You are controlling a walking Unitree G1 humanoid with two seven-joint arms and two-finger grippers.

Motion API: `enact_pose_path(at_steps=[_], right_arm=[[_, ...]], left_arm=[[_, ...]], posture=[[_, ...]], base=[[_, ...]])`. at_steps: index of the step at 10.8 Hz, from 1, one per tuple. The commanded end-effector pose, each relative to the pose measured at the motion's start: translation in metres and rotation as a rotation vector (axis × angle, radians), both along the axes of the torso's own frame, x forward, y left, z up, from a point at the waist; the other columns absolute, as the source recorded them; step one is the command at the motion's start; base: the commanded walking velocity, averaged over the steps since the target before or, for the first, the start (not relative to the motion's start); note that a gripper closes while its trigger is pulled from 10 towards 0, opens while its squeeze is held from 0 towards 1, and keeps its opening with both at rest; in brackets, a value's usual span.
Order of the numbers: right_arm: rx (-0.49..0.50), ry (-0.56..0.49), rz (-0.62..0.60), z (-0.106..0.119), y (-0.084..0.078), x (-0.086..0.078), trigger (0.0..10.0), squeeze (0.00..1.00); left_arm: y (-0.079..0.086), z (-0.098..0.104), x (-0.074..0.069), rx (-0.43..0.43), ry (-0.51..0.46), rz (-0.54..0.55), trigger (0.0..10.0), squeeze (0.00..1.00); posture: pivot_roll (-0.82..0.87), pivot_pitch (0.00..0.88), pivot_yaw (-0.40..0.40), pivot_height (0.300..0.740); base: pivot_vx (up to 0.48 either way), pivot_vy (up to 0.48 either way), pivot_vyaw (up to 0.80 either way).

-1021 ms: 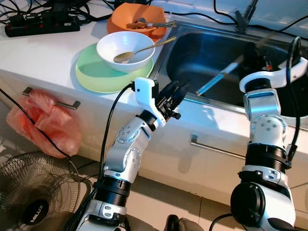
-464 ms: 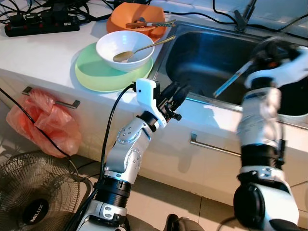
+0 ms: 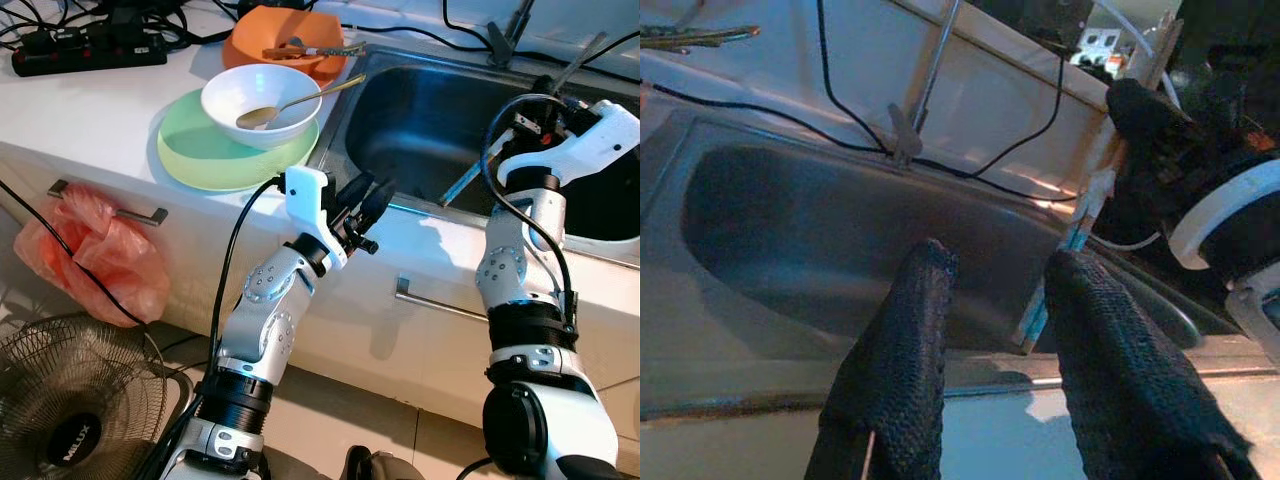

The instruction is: Kitchen organization

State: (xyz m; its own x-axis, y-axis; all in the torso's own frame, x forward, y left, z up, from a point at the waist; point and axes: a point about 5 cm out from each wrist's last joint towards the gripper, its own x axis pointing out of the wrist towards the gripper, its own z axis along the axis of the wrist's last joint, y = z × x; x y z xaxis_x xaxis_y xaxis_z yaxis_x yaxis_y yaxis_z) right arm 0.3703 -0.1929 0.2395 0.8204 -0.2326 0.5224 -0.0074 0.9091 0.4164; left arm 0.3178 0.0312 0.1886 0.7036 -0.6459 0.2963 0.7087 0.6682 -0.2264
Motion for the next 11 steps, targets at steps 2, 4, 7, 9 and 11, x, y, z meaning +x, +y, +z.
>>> enact_pose_path(at_steps=[2, 4, 7, 9, 11], right_arm=[[-0.019, -0.007, -0.011, 0.009, -0.004, 0.006, 10.0, 0.0], [-0.024, -0.013, 0.001, 0.008, 0.001, 0.006, 10.0, 0.0], [-0.026, 0.004, 0.004, 0.001, 0.003, 0.01, 10.0, 0.0], [-0.039, 0.028, 0.002, -0.008, 0.005, 0.009, 10.0, 0.0], [-0.041, 0.047, 0.041, -0.018, 0.011, 0.008, 10.0, 0.0]], left_arm=[[-0.003, 0.001, -0.003, -0.001, -0.016, -0.009, 10.0, 0.0], [-0.003, 0.001, -0.004, -0.005, -0.017, -0.006, 10.0, 0.0], [-0.002, 0.002, -0.004, -0.012, -0.024, -0.002, 10.0, 0.0], [-0.002, 0.003, -0.005, -0.013, -0.027, -0.001, 10.0, 0.0], [-0.002, 0.002, -0.005, -0.011, -0.028, -0.005, 10.0, 0.0]], posture=[[0.03, 0.146, -0.041, 0.74], [0.04, 0.149, -0.042, 0.74], [0.04, 0.155, -0.045, 0.74], [0.04, 0.157, -0.045, 0.74], [0.04, 0.161, -0.043, 0.74]], base=[[0.0, 0.0, 0.0], [0.0, 0.0, 0.0], [0.0, 0.0, 0.0], [0.0, 0.0, 0.0], [0.0, 0.0, 0.0]])
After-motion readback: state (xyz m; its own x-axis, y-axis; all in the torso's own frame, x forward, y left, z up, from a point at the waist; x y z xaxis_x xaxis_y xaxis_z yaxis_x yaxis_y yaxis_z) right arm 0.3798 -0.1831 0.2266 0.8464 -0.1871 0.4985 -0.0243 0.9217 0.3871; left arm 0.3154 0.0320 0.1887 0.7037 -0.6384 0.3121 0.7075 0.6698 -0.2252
